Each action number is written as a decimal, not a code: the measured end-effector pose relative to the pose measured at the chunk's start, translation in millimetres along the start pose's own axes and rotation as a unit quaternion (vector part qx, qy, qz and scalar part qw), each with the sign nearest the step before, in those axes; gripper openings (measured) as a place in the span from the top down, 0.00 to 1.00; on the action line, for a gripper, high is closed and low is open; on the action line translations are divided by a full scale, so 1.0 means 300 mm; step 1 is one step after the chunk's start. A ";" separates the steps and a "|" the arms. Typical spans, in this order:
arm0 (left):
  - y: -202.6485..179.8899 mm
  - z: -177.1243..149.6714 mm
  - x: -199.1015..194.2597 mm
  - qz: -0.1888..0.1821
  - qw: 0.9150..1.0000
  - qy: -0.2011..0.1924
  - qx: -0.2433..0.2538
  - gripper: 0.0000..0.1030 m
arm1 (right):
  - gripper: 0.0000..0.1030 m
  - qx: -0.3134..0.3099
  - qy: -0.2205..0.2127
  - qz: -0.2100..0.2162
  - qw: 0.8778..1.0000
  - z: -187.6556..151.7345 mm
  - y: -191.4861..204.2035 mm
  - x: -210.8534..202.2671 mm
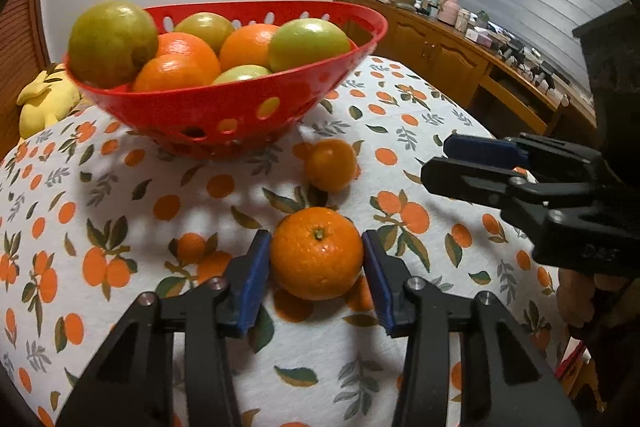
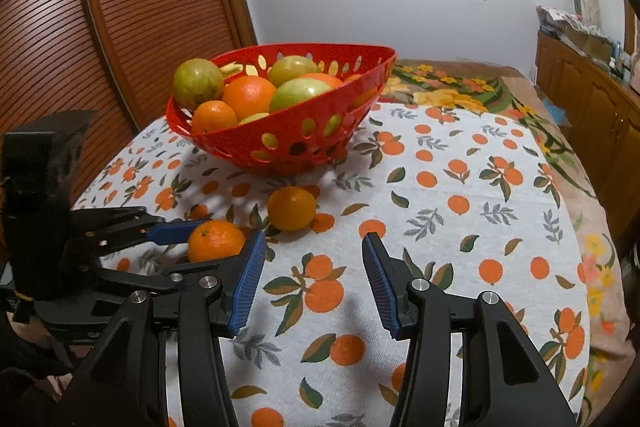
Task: Organize fruits
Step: 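Grasp a small orange with the right gripper while the left gripper grasps an orange, then carry both oranges over the red basket and open both grippers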
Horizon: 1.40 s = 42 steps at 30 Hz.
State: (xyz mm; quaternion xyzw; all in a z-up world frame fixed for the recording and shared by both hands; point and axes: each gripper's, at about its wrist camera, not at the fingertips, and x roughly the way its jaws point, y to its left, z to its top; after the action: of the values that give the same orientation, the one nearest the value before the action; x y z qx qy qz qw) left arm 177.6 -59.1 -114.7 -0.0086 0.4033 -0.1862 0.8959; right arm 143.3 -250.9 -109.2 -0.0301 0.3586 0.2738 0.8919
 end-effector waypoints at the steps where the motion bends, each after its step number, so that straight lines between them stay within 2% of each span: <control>1: 0.004 0.000 -0.005 0.000 1.000 -0.002 -0.003 0.56 | 0.50 0.000 0.002 0.000 1.000 0.001 -0.002 0.009; 7: 0.053 -0.001 -0.066 0.020 0.999 -0.026 -0.015 0.57 | 0.50 -0.012 0.015 -0.003 1.000 0.021 0.007 0.057; 15: 0.090 0.011 -0.130 0.027 0.998 -0.049 -0.025 0.57 | 0.50 -0.023 0.031 0.001 0.999 0.056 0.029 0.135; 29: 0.114 0.012 -0.179 0.033 0.997 -0.063 -0.032 0.56 | 0.50 -0.037 0.063 0.002 0.997 0.091 0.063 0.249; 31: 0.116 0.013 -0.184 0.033 0.997 -0.065 -0.032 0.56 | 0.53 -0.039 0.067 0.000 0.997 0.088 0.063 0.256; 32: 0.116 0.013 -0.186 0.033 0.997 -0.066 -0.033 0.56 | 0.61 -0.040 0.069 0.003 0.997 0.086 0.064 0.257; 35: 0.117 0.014 -0.193 0.033 0.997 -0.068 -0.033 0.56 | 0.61 -0.043 0.060 -0.005 0.997 0.081 0.072 0.246; 42: 0.107 0.038 -0.239 0.033 0.996 -0.083 -0.029 0.57 | 0.61 -0.040 0.035 0.016 0.998 0.063 0.081 0.142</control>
State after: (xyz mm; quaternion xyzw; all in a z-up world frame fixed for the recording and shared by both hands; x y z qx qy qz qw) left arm 152.9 -6.4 -60.8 -0.0370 0.3332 -0.1432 0.9312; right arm 167.9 -205.7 -119.6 -0.0692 0.3785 0.3008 0.8726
